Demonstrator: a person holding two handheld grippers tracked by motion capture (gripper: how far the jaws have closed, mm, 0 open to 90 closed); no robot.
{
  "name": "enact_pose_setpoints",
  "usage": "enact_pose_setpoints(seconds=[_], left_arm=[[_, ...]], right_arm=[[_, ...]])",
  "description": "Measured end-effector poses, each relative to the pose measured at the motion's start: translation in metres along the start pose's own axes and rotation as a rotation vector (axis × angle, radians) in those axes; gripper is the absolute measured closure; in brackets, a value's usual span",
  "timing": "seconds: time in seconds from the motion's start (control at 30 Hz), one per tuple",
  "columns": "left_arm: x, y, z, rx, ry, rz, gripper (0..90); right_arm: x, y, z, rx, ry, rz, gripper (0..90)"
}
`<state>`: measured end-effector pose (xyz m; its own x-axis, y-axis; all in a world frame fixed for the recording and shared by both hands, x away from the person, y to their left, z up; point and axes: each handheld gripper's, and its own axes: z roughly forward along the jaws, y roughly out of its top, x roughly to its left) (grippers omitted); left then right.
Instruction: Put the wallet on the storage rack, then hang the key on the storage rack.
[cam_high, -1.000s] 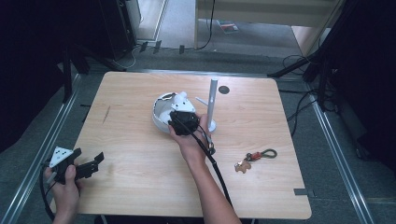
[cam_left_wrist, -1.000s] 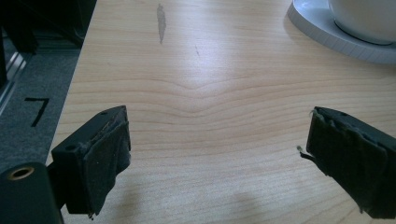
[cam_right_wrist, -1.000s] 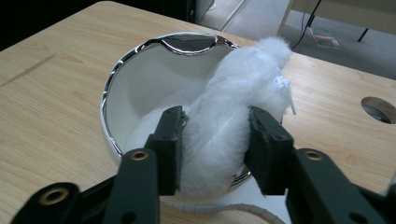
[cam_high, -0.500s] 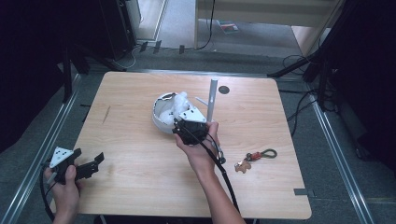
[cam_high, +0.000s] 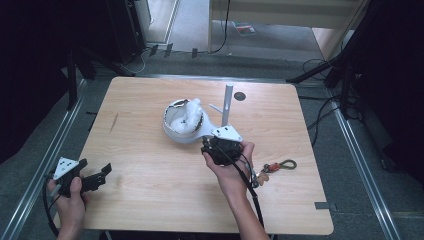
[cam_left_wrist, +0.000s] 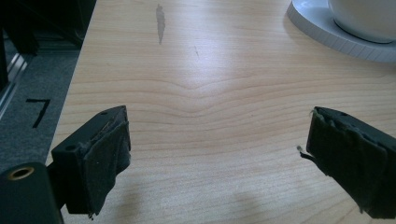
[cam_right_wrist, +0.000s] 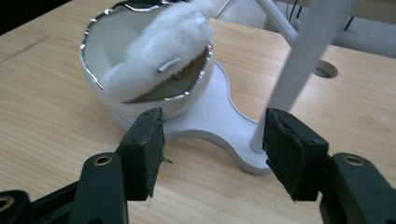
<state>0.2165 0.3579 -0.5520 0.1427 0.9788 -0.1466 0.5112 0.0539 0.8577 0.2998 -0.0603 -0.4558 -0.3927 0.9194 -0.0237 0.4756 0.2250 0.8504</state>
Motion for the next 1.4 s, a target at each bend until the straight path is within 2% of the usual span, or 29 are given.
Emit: enact_pose_setpoints(seconds=[0.17,0.27,0.33,0.47,0.53,0.7,1.17,1.27,1.4], left_arm=[[0.0,0.0,0.0,0.0,-0.001,-0.001,7.0],[0.0,0.0,0.0,0.0,-0.001,0.0,7.0],[0.0,0.0,0.0,0.0,-0.001,-0.002,7.0],[0.0,0.0,0.0,-0.001,-0.001,-0.002,7.0],[0.0,0.0,0.0,0.001,0.0,0.0,7.0],[0.0,0.0,0.0,0.001,0.001,0.0,7.0],[0.0,0.0,0.0,0.005,0.0,-0.003,7.0],[0.0,0.0,0.0,0.003,0.0,-0.007,7.0],[0.0,0.0,0.001,0.003,0.001,-0.006,7.0]], right_arm=[[-0.013,-0.005,-0.006,0.024,-0.026,0.019,30.8],[-0.021,-0.008,-0.009,0.046,-0.047,0.042,22.1],[-0.026,-0.011,-0.01,0.071,-0.064,0.071,12.7],[-0.039,-0.018,-0.014,0.13,-0.094,0.144,0.3],[-0.045,-0.021,-0.016,0.147,-0.105,0.168,0.0],[-0.059,-0.03,-0.021,0.158,-0.148,0.189,0.0],[-0.097,-0.063,-0.026,0.229,-0.259,0.323,0.0],[-0.106,-0.067,-0.028,0.243,-0.272,0.365,0.0],[-0.115,-0.07,-0.028,0.256,-0.284,0.396,0.0]])
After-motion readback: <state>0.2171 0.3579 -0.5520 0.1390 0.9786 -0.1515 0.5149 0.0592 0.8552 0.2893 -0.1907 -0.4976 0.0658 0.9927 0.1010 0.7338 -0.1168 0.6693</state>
